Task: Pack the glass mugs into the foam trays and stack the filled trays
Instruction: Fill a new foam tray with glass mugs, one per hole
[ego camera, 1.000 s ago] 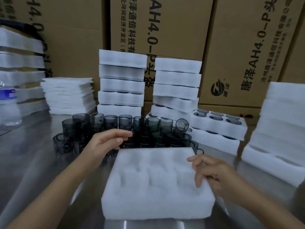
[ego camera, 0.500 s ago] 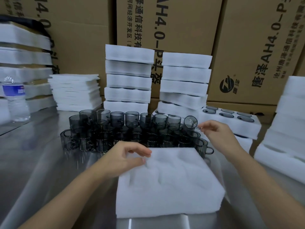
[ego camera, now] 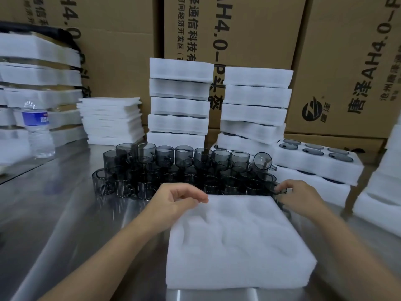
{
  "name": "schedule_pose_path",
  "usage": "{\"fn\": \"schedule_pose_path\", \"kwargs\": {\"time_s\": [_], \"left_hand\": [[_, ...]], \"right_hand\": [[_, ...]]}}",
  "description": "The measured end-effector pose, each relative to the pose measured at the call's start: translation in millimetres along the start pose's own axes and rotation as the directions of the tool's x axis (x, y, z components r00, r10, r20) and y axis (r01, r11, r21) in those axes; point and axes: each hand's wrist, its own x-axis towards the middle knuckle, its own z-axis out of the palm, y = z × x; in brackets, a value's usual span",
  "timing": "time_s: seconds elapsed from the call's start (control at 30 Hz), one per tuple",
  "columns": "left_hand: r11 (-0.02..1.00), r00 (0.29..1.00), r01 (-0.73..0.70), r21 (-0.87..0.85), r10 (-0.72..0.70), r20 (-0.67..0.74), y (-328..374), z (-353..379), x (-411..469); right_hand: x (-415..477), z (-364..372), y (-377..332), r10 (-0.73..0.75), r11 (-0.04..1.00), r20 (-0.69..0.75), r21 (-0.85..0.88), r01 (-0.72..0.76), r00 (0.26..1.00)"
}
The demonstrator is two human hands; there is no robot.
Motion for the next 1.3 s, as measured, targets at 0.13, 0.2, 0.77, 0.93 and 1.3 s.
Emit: {"fn": "schedule_pose_path", "kwargs": {"time_s": [0.13, 0.2, 0.77, 0.93, 1.3], "left_hand": [[1.0, 1.0, 0.003, -0.01, -0.002, 0.015, 0, 0, 0], [1.0, 0.999, 0.008, 0.017, -0.008, 0.032, 0, 1, 0], [0.981, 0.98, -0.057, -0.183, 0.02, -0.197, 16, 13, 3], [0.878, 0.954, 0.022, -0.478, -0.161, -0.251, 18, 11, 10], [0.888, 0.948, 0.072, -0.453, -0.202, -0.246, -3, 11, 12]], "right_hand": [[-3, -2, 7, -0.02, 0.999, 0.035, 0.035, 0.019, 0.999], [-5, -6, 9, -0.026, 0.999, 0.05, 0.028, 0.024, 0.998], [-52, -22, -129, -0.488, 0.871, 0.08, 0.106, 0.48, 0.869], [-58, 14, -124, -0.611, 0.767, -0.131, 0.147, 0.625, 0.781], [-66, 45, -106, -0.676, 0.631, -0.235, 0.306, 0.713, 0.699]]}}
